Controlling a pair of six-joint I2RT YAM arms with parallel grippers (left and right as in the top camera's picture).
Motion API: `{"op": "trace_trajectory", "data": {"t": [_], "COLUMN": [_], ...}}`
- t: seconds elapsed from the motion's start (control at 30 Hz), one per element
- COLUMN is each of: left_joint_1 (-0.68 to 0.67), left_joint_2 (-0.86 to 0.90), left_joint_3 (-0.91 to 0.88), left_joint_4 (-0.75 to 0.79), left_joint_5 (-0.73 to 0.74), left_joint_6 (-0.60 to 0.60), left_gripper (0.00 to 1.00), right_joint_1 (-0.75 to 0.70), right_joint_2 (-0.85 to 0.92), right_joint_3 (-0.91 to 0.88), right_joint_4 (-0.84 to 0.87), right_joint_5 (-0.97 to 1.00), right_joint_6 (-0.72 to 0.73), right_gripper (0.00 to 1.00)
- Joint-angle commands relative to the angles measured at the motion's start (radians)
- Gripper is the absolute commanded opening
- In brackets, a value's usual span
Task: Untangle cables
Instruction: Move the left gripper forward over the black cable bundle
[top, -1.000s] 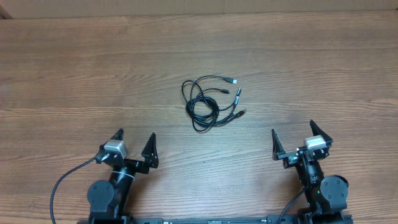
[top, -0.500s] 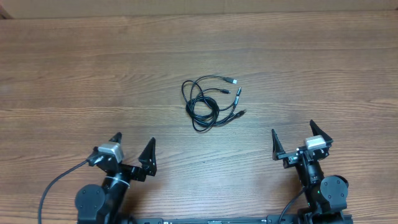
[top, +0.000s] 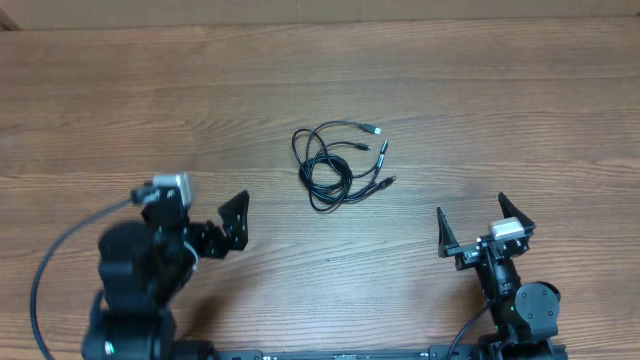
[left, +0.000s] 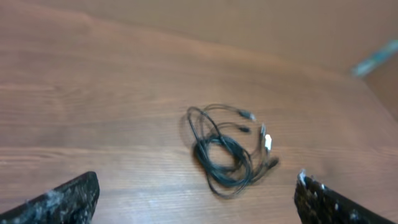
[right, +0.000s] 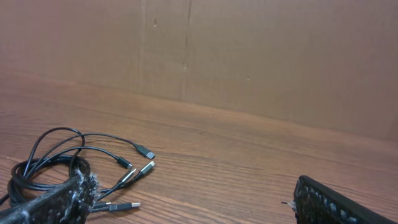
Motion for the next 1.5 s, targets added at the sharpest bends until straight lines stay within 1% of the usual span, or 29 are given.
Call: {"op": "trace_trajectory", "data": {"t": [0.0, 0.1, 0.23, 0.3, 0.33, 0.47, 0.63, 0.7, 0.77, 0.93, 1.03, 1.1, 1.23, 1.47], "left_joint_1": [-0.002, -0.002, -0.002, -0.002, -0.002, -0.002, -0.002, -0.002, -0.002, -0.002, -0.002, -0.003, -0.012, -0.056], "left_joint_2": [0.163, 0.274, 0.352, 0.377, 0.396, 0.447, 0.481, 0.480, 0.480, 0.480, 0.465, 0.426, 0.331, 0.176], "left_joint_3": [0.181, 0.305, 0.386, 0.385, 0.384, 0.384, 0.385, 0.392, 0.413, 0.523, 0.591, 0.607, 0.607, 0.607], "left_joint_4": [-0.080, -0.203, -0.336, -0.360, -0.373, -0.468, -0.454, -0.459, -0.485, -0.642, -0.734, -0.763, -0.768, -0.758], "left_joint_5": [0.191, 0.303, 0.356, 0.346, 0.319, 0.320, 0.313, 0.278, 0.212, -0.047, -0.142, -0.154, -0.190, -0.301], "left_joint_6": [0.038, 0.038, 0.037, 0.038, 0.037, 0.030, 0.057, 0.056, 0.050, 0.019, 0.019, 0.027, 0.018, -0.106], "left_gripper": [1.00, 1.00, 1.00, 1.00, 1.00, 1.00, 1.00, 1.00, 1.00, 1.00, 1.00, 1.00, 1.00, 1.00], "right_joint_1": [-0.004, -0.004, -0.004, -0.004, -0.004, -0.004, -0.004, -0.004, -0.004, -0.004, -0.004, -0.004, -0.004, -0.004], "right_joint_2": [-0.007, -0.007, -0.007, -0.007, -0.007, -0.007, -0.007, -0.007, -0.007, -0.007, -0.007, -0.007, -0.007, -0.007], "right_joint_3": [-0.011, -0.011, -0.011, -0.011, -0.011, -0.011, -0.011, -0.011, -0.011, -0.011, -0.011, -0.011, -0.011, -0.011], "right_joint_4": [0.003, 0.003, 0.003, 0.003, 0.003, 0.003, 0.003, 0.003, 0.003, 0.003, 0.003, 0.003, 0.003, 0.003], "right_joint_5": [0.001, 0.001, 0.001, 0.001, 0.001, 0.001, 0.001, 0.001, 0.001, 0.001, 0.001, 0.001, 0.001, 0.001], "right_joint_6": [-0.001, -0.001, -0.001, -0.001, -0.001, -0.001, -0.001, -0.001, -0.001, -0.001, -0.001, -0.001, -0.001, -0.001], "right_gripper": [1.00, 1.00, 1.00, 1.00, 1.00, 1.00, 1.00, 1.00, 1.00, 1.00, 1.00, 1.00, 1.00, 1.00]}}
